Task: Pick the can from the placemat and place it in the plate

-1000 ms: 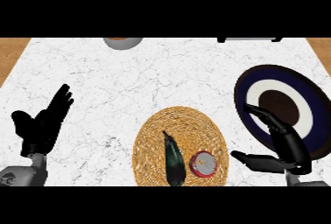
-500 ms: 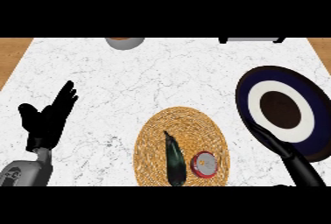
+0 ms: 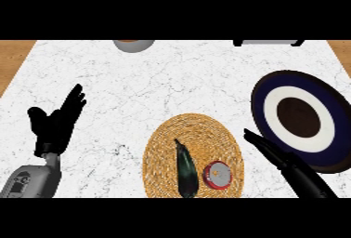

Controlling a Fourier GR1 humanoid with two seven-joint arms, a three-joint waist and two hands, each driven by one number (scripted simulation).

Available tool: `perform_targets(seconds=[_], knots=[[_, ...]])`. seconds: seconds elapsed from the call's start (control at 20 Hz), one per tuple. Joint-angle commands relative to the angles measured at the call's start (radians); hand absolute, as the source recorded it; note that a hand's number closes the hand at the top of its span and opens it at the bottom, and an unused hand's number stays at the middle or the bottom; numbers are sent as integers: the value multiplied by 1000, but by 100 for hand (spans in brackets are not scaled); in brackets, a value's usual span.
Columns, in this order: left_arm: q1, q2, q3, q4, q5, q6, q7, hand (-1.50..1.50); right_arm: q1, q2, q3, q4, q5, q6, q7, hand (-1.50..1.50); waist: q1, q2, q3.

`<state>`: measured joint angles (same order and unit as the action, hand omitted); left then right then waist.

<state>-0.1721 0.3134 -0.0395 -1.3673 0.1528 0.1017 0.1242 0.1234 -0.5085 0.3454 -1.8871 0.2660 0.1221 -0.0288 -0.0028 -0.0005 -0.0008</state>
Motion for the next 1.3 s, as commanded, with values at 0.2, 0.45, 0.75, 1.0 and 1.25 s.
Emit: perform_targets(seconds=[0.2, 0.45, 0.75, 1.0, 1.25], knots=[[14, 26, 38, -68, 12, -39, 62, 0, -101, 10, 36, 3, 156, 83, 200, -150, 7, 0, 1], [12, -6, 40, -32, -21, -32, 29, 0, -143, 84, 133, 20, 266, 143, 320, -150, 4, 0, 0], [32, -25, 57, -52, -39, -54, 28, 0, -209, 139, 114, 44, 274, 279, 387, -150, 4, 0, 1], [-18, -49, 88, 32, -54, -76, 2, 0, -220, 234, 126, 154, 365, 244, 358, -150, 3, 1, 1], [12, -53, 97, -68, -76, -72, 68, 0, -152, 262, 167, 102, 448, 250, 376, -150, 2, 0, 1]])
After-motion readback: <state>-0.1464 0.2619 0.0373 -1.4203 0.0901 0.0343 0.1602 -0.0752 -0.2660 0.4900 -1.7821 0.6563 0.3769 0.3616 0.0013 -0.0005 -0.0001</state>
